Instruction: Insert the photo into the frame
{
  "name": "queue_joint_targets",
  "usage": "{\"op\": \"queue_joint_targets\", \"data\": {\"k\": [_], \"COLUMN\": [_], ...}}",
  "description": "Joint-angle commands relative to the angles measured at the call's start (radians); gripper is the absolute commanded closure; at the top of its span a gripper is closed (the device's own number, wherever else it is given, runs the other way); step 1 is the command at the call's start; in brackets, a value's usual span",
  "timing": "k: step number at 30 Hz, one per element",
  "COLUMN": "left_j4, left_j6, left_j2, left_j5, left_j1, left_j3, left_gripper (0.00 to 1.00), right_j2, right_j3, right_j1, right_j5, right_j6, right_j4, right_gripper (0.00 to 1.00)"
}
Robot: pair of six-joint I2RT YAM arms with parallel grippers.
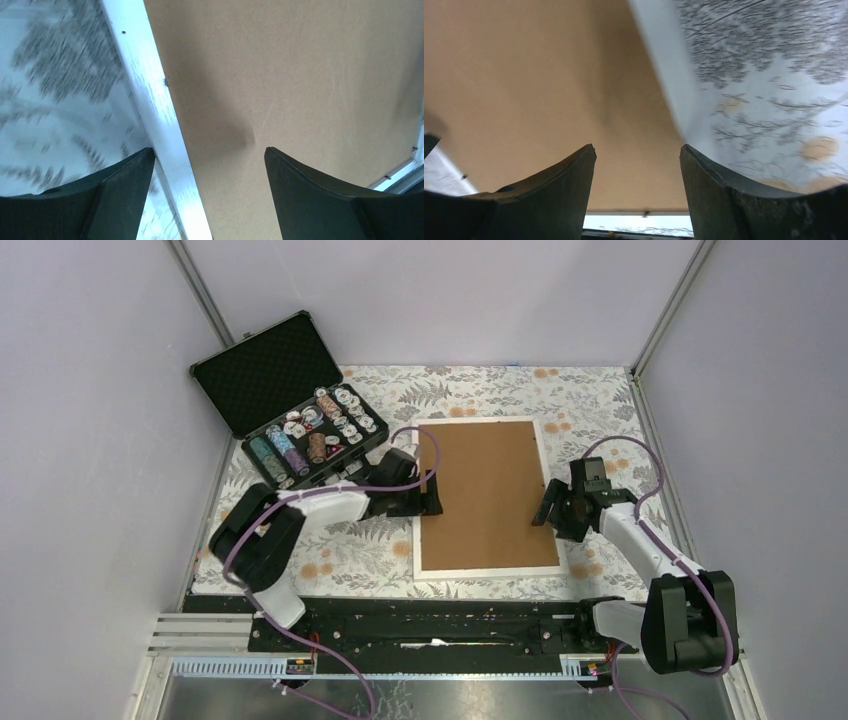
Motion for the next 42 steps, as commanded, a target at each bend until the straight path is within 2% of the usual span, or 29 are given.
{"op": "queue_joint_targets", "data": {"k": [1,6,9,11,13,16,20,23,28,32,38,40,42], "left_j4": [0.014,-0.074,-0.191,-0.247,-0.259,-0.261,-0.145,-0.045,0.042,0.083,0.109,0.027,-0.066], "left_j6": [-0.030,-0.022,0.023,0.046,0.056,0.047,0.016,-0.002,-0.025,-0.041,-0.081,-0.063,-0.057], "left_j2": [0.157,0.285,0.316,0.274,0.193,0.054,-0.089,-0.126,-0.107,-0.091,0.023,0.071,0.110], "left_j5": [0.043,0.009,-0.074,-0.155,-0.177,-0.107,0.095,0.196,0.264,0.253,0.302,0.289,0.258], "left_j1": [-0.009,0.010,0.031,0.044,0.048,0.047,0.043,0.039,0.021,-0.009,0.012,0.024,0.045], "left_j3": [0.106,0.354,0.510,0.524,0.476,0.360,0.121,-0.027,-0.086,-0.083,0.025,0.103,0.180], "left_gripper": [0.13,0.06,0.02,0.01,0.01,0.01,0.01,0.01,0.01,0.01,0.01,0.01,0.01], "right_j2": [0.014,0.064,0.108,0.074,-0.006,-0.103,-0.209,-0.255,-0.239,-0.158,0.045,0.083,0.093], "right_j3": [-0.065,-0.057,0.038,0.074,0.074,0.043,-0.033,-0.094,-0.176,-0.201,-0.159,-0.114,-0.056], "right_j1": [-0.009,-0.009,-0.010,-0.009,-0.010,-0.041,-0.160,-0.189,-0.200,-0.201,-0.187,-0.171,-0.154], "right_j5": [-0.220,-0.202,-0.255,-0.180,-0.071,0.053,0.064,0.064,0.063,-0.077,-0.493,-0.531,-0.522], "right_j6": [0.141,0.105,0.065,0.059,0.065,0.098,0.145,0.215,0.226,0.148,0.103,0.110,0.096], "right_j4": [0.209,0.287,0.237,0.165,0.097,-0.006,-0.062,-0.042,0.043,0.181,0.468,0.469,0.395], "right_gripper": [0.30,0.27,0.27,0.27,0.27,0.23,0.21,0.21,0.21,0.21,0.22,0.22,0.23]}}
